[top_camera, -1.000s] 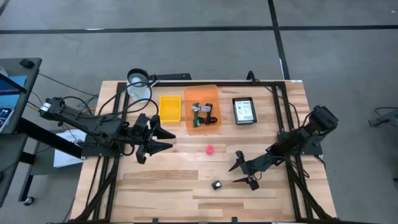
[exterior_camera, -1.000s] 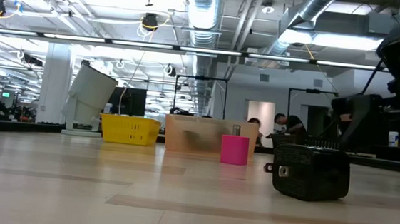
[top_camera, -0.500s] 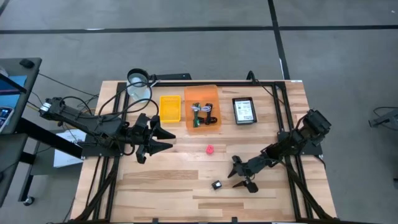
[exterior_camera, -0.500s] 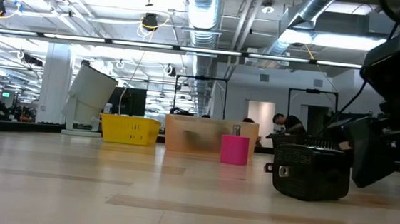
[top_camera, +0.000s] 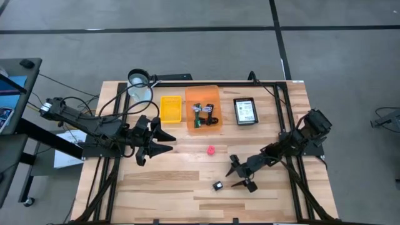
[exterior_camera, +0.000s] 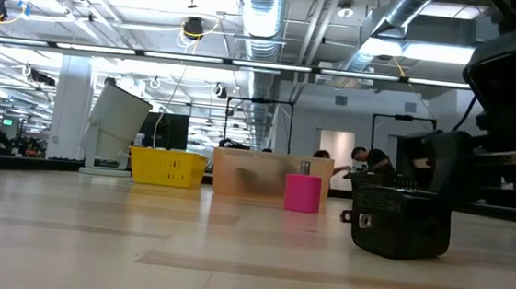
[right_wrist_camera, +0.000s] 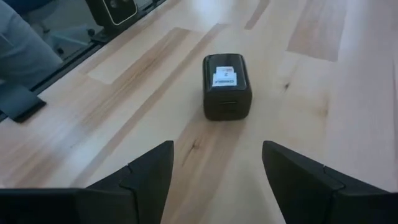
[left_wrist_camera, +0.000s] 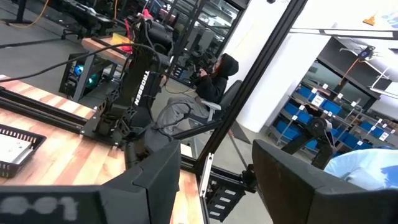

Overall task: Pick and place items into bin
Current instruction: Put the black charger adapter into the yellow bin

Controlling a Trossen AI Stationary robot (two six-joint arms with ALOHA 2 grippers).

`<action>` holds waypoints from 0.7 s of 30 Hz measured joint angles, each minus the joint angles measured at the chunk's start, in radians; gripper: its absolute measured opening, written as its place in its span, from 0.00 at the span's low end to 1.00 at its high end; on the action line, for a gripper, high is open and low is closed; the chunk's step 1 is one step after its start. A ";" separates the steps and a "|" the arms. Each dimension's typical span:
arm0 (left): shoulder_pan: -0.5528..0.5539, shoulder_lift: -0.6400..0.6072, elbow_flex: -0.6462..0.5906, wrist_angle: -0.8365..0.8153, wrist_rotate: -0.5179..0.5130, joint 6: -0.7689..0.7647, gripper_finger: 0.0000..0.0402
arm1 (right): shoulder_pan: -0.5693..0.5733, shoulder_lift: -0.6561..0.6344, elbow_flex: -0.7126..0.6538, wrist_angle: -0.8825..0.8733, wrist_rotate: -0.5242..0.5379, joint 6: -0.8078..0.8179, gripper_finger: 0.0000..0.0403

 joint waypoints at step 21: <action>0.000 0.000 0.000 0.000 -0.002 0.000 0.47 | -0.067 -0.001 0.000 -0.050 0.003 -0.106 0.60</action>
